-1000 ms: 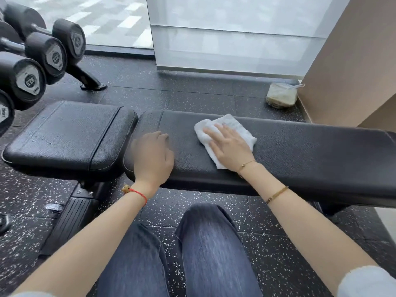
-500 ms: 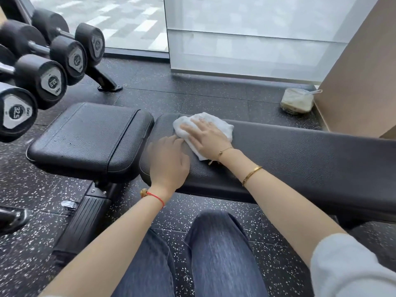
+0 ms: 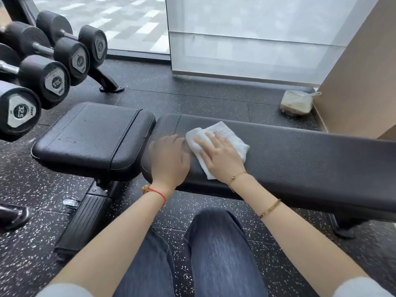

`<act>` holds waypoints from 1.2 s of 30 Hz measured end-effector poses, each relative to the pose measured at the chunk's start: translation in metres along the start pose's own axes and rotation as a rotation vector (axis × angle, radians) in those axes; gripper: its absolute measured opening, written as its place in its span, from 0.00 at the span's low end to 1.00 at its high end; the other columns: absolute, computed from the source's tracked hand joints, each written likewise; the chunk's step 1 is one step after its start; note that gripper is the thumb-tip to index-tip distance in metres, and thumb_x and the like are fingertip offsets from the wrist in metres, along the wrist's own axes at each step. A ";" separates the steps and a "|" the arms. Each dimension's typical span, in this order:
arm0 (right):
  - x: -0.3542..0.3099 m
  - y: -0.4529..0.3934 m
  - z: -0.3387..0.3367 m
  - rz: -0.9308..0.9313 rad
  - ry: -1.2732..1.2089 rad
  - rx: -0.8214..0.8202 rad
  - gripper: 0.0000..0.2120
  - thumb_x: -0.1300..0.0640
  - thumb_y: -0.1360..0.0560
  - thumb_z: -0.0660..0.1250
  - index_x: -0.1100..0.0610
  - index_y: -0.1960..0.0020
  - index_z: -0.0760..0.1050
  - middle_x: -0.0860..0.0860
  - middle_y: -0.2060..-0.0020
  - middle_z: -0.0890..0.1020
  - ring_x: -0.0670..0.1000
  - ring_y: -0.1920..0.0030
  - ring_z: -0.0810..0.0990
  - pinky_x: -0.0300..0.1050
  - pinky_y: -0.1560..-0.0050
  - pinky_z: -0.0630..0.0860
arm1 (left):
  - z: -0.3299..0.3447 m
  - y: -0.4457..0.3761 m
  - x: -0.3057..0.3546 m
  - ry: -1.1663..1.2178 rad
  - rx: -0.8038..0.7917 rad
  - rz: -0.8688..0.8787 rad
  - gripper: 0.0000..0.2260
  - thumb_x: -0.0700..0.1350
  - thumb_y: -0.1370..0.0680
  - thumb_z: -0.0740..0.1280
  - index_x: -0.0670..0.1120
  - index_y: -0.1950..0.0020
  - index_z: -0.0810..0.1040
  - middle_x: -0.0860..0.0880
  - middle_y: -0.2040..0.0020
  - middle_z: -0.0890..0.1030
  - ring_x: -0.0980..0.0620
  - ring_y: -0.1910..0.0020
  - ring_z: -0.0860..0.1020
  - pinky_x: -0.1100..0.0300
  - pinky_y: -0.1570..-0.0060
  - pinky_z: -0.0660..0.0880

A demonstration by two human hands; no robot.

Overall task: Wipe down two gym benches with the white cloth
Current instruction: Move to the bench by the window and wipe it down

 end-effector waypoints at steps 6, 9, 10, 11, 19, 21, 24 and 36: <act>0.083 0.004 -0.027 0.401 0.014 0.046 0.21 0.48 0.16 0.50 0.47 0.24 0.61 0.54 0.23 0.62 0.57 0.23 0.57 0.54 0.23 0.50 | -0.002 0.001 0.002 0.001 -0.011 0.009 0.20 0.49 0.24 0.56 0.49 0.35 0.76 0.50 0.32 0.75 0.48 0.31 0.70 0.40 0.28 0.57; 0.053 0.013 -0.020 0.389 -0.001 0.053 0.21 0.48 0.17 0.51 0.47 0.24 0.61 0.54 0.23 0.62 0.59 0.23 0.57 0.55 0.23 0.51 | -0.003 0.001 0.003 0.016 -0.002 -0.001 0.19 0.48 0.24 0.57 0.48 0.35 0.76 0.50 0.33 0.76 0.47 0.32 0.70 0.40 0.28 0.57; 0.035 0.021 -0.015 0.326 0.007 0.067 0.21 0.48 0.17 0.51 0.46 0.24 0.62 0.54 0.24 0.63 0.59 0.23 0.58 0.55 0.23 0.52 | -0.004 0.001 0.003 0.013 -0.004 -0.003 0.19 0.48 0.24 0.57 0.49 0.35 0.76 0.50 0.33 0.76 0.47 0.32 0.70 0.40 0.28 0.57; 0.020 0.032 -0.011 0.258 0.022 0.078 0.21 0.47 0.17 0.51 0.46 0.25 0.63 0.54 0.24 0.64 0.59 0.23 0.59 0.55 0.24 0.54 | -0.004 0.001 0.003 0.007 -0.007 -0.006 0.19 0.48 0.24 0.57 0.49 0.35 0.76 0.50 0.32 0.76 0.47 0.32 0.70 0.41 0.28 0.57; 0.102 0.101 -0.036 0.391 0.082 0.197 0.20 0.48 0.17 0.53 0.48 0.26 0.66 0.53 0.26 0.68 0.57 0.25 0.63 0.52 0.24 0.58 | -0.004 0.002 0.005 0.004 -0.030 0.019 0.19 0.46 0.23 0.59 0.46 0.33 0.75 0.47 0.31 0.75 0.45 0.30 0.69 0.39 0.28 0.57; 0.132 0.107 -0.046 0.517 0.070 0.208 0.20 0.50 0.17 0.53 0.49 0.26 0.67 0.55 0.27 0.69 0.59 0.26 0.63 0.53 0.25 0.57 | -0.004 0.002 0.007 -0.028 -0.065 0.000 0.18 0.45 0.22 0.60 0.46 0.32 0.74 0.47 0.29 0.73 0.45 0.28 0.67 0.40 0.26 0.55; 0.124 0.107 -0.043 0.545 0.080 0.205 0.19 0.51 0.18 0.54 0.49 0.27 0.68 0.55 0.27 0.68 0.60 0.26 0.63 0.55 0.26 0.58 | -0.006 0.003 0.021 -0.040 -0.075 0.000 0.18 0.44 0.21 0.60 0.47 0.32 0.74 0.46 0.28 0.71 0.44 0.25 0.63 0.39 0.25 0.53; 0.223 0.155 -0.068 0.640 0.053 0.246 0.20 0.51 0.18 0.53 0.49 0.27 0.68 0.55 0.26 0.68 0.59 0.26 0.63 0.55 0.25 0.57 | 0.035 0.014 0.146 0.122 -0.194 0.182 0.17 0.48 0.20 0.58 0.50 0.32 0.72 0.50 0.29 0.71 0.48 0.26 0.64 0.39 0.25 0.54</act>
Point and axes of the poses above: each hand's wrist, its own y-axis away from the middle knuckle, its own z-axis out of the palm, x = y × z, the point moved 6 cm from there along -y, towards the middle knuckle
